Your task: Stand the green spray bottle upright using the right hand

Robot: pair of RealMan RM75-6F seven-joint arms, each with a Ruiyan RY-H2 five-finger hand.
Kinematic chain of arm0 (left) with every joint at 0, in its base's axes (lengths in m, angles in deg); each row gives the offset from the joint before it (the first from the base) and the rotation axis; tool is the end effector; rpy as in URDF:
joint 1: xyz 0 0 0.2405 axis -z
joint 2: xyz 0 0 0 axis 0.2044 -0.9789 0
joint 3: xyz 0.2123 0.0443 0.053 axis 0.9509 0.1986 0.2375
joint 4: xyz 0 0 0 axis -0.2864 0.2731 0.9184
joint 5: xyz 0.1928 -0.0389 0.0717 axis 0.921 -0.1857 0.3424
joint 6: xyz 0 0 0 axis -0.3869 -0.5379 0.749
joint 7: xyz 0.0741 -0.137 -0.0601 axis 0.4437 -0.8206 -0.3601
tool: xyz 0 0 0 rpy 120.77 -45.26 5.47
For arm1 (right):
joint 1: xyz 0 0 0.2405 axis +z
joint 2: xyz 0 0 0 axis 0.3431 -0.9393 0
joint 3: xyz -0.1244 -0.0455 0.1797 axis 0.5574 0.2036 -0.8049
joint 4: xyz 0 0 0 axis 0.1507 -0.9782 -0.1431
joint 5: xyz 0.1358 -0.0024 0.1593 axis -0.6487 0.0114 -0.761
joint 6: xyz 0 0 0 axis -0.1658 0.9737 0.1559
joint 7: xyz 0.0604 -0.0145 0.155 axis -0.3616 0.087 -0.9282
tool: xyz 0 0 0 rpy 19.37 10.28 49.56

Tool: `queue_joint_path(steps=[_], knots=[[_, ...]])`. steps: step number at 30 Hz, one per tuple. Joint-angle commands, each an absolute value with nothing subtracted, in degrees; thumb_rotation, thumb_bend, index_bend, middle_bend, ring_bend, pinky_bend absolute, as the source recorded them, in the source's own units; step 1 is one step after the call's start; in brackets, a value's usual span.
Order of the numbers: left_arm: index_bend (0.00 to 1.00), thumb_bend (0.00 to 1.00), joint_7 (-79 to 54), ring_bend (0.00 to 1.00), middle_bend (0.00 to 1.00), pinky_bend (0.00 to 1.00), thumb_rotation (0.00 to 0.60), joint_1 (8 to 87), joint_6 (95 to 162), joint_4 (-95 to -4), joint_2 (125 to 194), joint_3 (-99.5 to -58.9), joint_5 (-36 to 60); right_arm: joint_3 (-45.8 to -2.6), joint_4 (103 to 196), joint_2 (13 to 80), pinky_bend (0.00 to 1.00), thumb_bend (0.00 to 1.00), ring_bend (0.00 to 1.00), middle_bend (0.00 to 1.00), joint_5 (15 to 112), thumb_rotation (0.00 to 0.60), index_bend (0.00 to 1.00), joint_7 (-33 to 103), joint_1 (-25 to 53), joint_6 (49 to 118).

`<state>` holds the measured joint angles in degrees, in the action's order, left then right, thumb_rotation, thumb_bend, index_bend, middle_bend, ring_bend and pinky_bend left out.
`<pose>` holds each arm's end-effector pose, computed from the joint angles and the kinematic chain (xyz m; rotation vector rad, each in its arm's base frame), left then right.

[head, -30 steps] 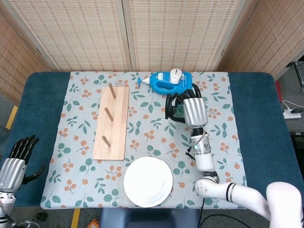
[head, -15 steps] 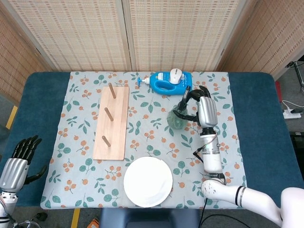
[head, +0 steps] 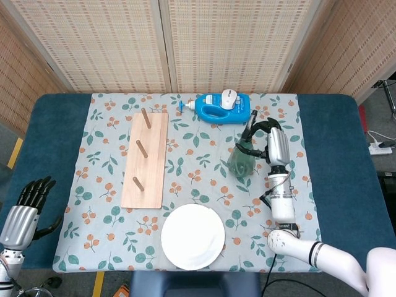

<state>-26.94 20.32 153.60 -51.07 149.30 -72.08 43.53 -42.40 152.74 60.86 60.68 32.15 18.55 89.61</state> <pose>-0.2910 0.2161 0.1273 -1.4730 -0.8516 -1.1004 -0.1172 -0.3938 0.0474 1.0606 -1.2767 1.5183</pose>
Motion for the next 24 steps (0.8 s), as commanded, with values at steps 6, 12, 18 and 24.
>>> queue_joint_path(steps=[6,12,18,24], knots=[[0.00,0.28,-27.85,0.00,0.00,0.00,0.600,20.29,154.09,-50.80,149.26,-72.40,43.24,-42.34,152.83,60.74,0.14,0.14,0.30,0.55,60.67,0.600,0.74,32.36,18.76,89.36],[0.00,0.28,-28.02,0.00,0.00,0.00,0.600,20.16,154.72,-50.58,149.53,-72.63,43.19,-41.59,151.43,61.00,0.14,0.14,0.30,0.55,61.13,0.600,0.74,31.24,19.00,88.08],[0.00,0.28,-28.54,0.00,0.00,0.00,0.600,20.18,154.80,-50.29,149.64,-72.75,43.04,-41.05,151.13,61.30,0.14,0.14,0.30,0.55,61.93,0.600,0.74,30.72,19.02,88.13],[0.00,0.28,-28.56,0.00,0.00,0.00,0.600,20.13,155.11,-50.25,149.67,-72.70,43.25,-40.60,151.54,61.13,0.14,0.14,0.30,0.55,62.21,0.600,0.74,30.67,18.76,88.05]])
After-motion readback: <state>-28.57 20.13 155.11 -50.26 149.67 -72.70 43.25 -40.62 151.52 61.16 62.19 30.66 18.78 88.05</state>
